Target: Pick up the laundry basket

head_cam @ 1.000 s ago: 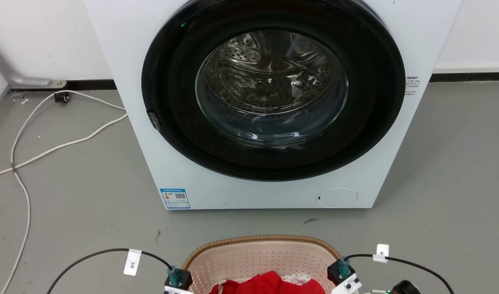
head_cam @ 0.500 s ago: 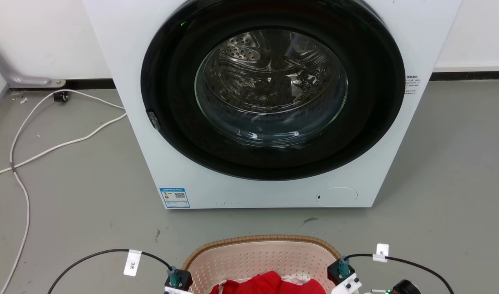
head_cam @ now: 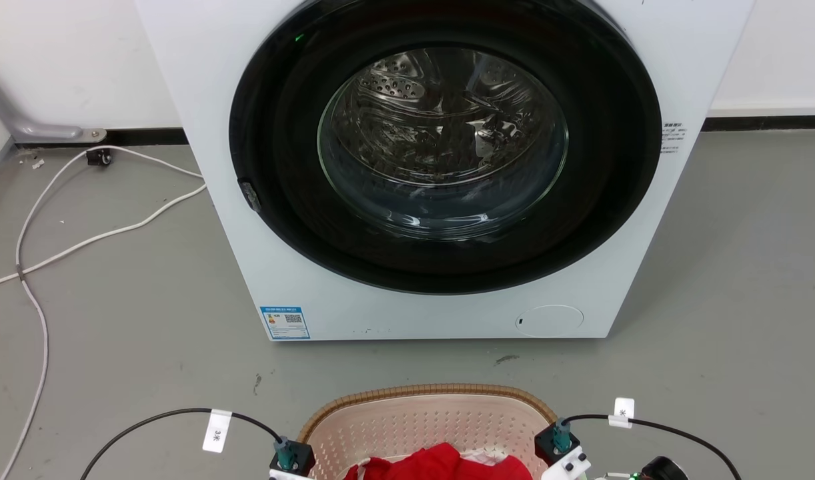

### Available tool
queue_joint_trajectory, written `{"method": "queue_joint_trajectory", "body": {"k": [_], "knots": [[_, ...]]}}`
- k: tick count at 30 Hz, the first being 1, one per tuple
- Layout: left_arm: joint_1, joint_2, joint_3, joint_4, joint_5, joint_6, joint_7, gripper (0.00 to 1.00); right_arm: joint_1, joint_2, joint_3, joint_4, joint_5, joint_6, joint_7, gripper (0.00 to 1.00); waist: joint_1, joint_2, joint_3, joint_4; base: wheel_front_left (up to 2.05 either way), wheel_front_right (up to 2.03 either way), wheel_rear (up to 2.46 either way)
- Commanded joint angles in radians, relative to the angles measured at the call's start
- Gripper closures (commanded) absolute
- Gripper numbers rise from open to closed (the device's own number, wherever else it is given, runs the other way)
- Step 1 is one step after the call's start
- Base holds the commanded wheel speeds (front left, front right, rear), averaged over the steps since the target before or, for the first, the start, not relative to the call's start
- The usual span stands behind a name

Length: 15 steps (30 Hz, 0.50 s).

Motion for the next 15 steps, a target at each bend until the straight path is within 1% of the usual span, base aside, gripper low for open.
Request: {"method": "queue_joint_trajectory", "body": {"k": [1,15], "knots": [[-0.017,-0.013,-0.012,-0.007,0.005,-0.011,-0.006,1.00,-0.006,0.012,0.007,-0.011,-0.008,0.009,-0.003,1.00,-0.0001,0.0000,-0.001,0.000,0.00,0.00,0.00],[-0.017,-0.012,-0.036,-0.005,-0.015,-0.011,-0.015,1.00,-0.003,0.012,0.007,-0.010,-0.012,0.009,-0.006,1.00,-0.0001,0.0000,-0.006,0.000,0.00,0.00,0.00]]}}
